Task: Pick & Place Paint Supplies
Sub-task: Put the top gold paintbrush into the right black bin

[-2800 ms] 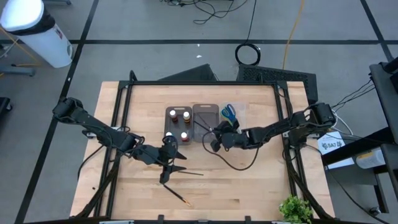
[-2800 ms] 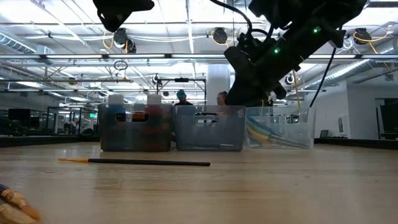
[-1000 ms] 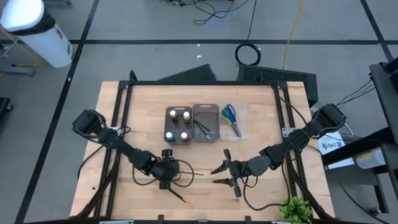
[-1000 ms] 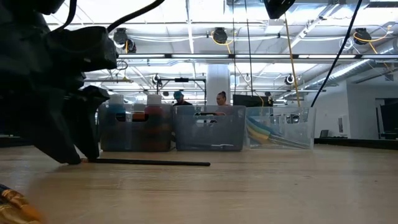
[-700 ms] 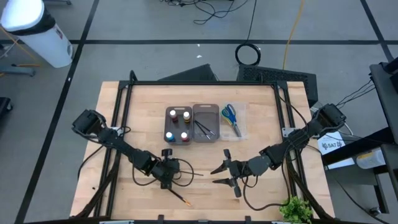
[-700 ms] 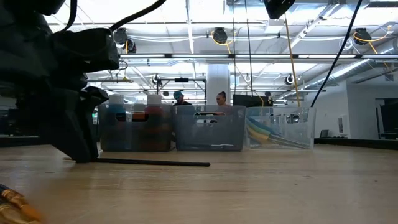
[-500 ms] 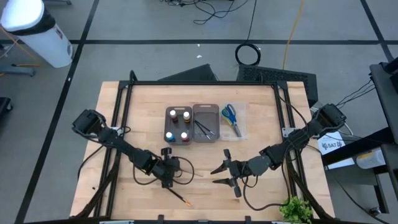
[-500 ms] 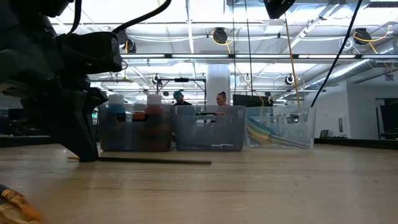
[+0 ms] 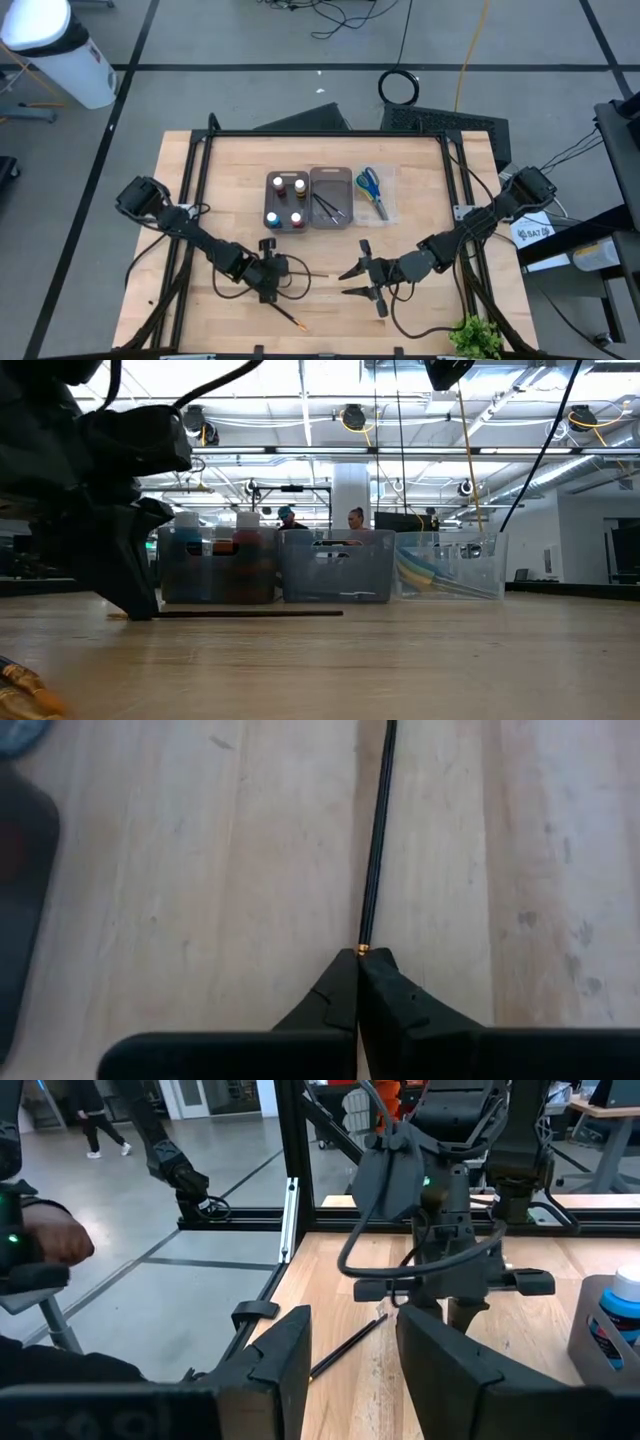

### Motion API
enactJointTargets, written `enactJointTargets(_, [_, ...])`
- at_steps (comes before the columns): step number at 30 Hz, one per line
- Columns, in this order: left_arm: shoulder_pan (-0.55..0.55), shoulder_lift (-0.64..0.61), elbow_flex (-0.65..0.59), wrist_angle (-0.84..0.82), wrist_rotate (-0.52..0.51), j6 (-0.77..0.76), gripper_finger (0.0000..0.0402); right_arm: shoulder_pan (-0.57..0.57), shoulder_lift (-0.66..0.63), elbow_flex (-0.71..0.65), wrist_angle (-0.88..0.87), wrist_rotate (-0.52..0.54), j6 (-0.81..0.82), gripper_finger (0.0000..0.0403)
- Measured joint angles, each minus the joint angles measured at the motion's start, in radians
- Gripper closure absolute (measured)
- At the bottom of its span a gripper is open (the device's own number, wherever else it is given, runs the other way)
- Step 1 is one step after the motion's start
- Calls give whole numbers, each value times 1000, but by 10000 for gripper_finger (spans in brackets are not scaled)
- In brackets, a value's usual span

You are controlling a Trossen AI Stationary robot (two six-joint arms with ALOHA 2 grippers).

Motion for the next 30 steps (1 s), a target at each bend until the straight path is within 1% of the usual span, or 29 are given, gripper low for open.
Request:
enactJointTargets(5, [-33,-62,-2,28,-11,23,400,0,0,0,-11,0,0,268])
enactJointTargets(9, [-63,-104,-1,33,-103,32,400,0,0,0,-20,0,0,268])
enactJointTargets(14, [-92,-143,0,41,-169,42,401,0,0,0,-25,3,0,268])
enactJointTargets(19, [-109,-181,1,42,-212,48,401,0,0,0,-105,80,-3,268])
enactJointTargets(21, [-119,-193,2,45,-235,51,401,0,1,0,-121,81,2,266])
enactJointTargets(23, [-126,-202,2,54,-260,66,401,-3,16,0,-105,81,0,260])
enactJointTargets(25, [-129,-211,2,96,-272,100,401,-7,43,0,-84,91,-35,247])
enactJointTargets(28, [-134,-216,2,168,-275,168,401,-16,99,0,-1,109,-105,216])
enactJointTargets(30, [-134,-215,2,188,-275,194,401,-23,137,0,52,101,-109,195])
